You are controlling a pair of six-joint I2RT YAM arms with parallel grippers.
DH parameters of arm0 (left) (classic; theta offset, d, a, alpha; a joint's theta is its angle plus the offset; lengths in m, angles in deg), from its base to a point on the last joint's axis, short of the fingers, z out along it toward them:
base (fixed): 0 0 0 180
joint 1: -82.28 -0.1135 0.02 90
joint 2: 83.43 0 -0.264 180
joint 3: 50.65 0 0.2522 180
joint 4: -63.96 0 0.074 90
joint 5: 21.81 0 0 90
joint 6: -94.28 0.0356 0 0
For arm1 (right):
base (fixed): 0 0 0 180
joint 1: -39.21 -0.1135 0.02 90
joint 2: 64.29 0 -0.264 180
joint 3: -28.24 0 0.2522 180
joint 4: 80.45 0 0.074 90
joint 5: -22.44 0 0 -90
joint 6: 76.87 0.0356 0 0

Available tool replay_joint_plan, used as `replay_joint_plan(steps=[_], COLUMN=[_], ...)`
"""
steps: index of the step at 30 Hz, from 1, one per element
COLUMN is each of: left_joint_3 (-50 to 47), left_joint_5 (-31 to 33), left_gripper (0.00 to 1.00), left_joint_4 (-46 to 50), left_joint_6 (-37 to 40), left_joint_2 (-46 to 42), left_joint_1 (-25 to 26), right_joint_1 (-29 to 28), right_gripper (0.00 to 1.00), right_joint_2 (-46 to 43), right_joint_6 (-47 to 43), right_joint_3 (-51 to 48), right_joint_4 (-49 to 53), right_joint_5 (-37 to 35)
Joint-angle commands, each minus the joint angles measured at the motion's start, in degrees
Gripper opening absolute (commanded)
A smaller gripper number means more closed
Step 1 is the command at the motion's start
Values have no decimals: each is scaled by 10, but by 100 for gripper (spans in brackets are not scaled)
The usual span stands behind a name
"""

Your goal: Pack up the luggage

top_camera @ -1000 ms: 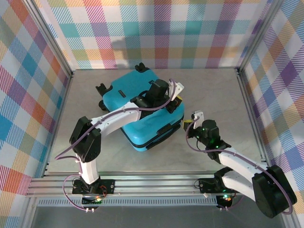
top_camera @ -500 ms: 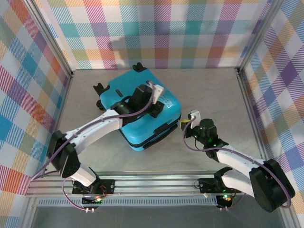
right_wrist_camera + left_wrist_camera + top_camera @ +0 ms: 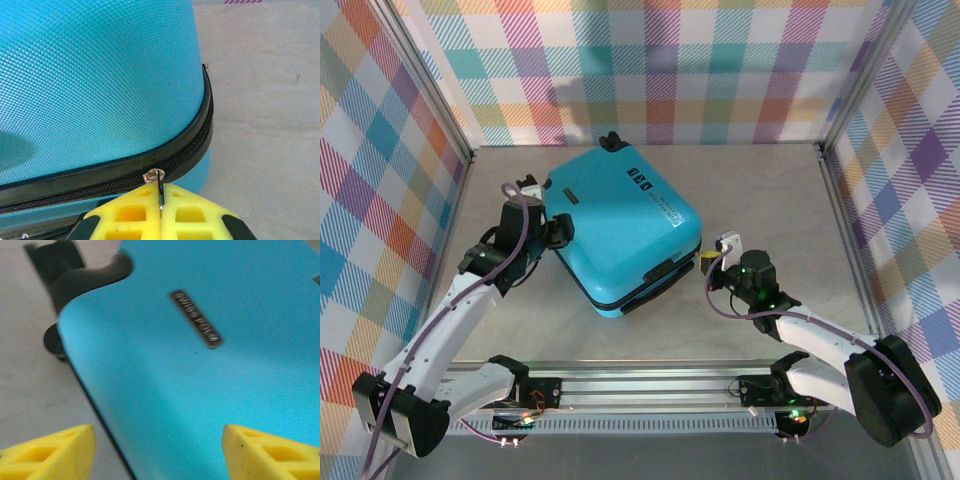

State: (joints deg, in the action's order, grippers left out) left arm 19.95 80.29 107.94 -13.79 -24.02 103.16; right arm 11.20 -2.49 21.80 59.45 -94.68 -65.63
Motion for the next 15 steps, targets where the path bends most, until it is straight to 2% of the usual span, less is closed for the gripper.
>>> replay_joint_plan(steps=[1,8,15], left_joint_3=[-25,-55,-62], left_joint_5=[-6,-83,-119], left_gripper=[74,77,79], left_joint_4=[16,-31,-64], left_joint_6=[-32,-50,-55], left_joint_2=[-14,2,21], left_joint_1=[-25,-63,-78], right_joint_1=[-5,-6,-7], right_gripper=[0,0,0], right_joint_2=[-12,-12,-25], right_joint_6=[-6,-6,-6], right_joint_3=[15,16,11], right_joint_4=[-36,-35,-30], right_joint_5=[-6,-4,-8])
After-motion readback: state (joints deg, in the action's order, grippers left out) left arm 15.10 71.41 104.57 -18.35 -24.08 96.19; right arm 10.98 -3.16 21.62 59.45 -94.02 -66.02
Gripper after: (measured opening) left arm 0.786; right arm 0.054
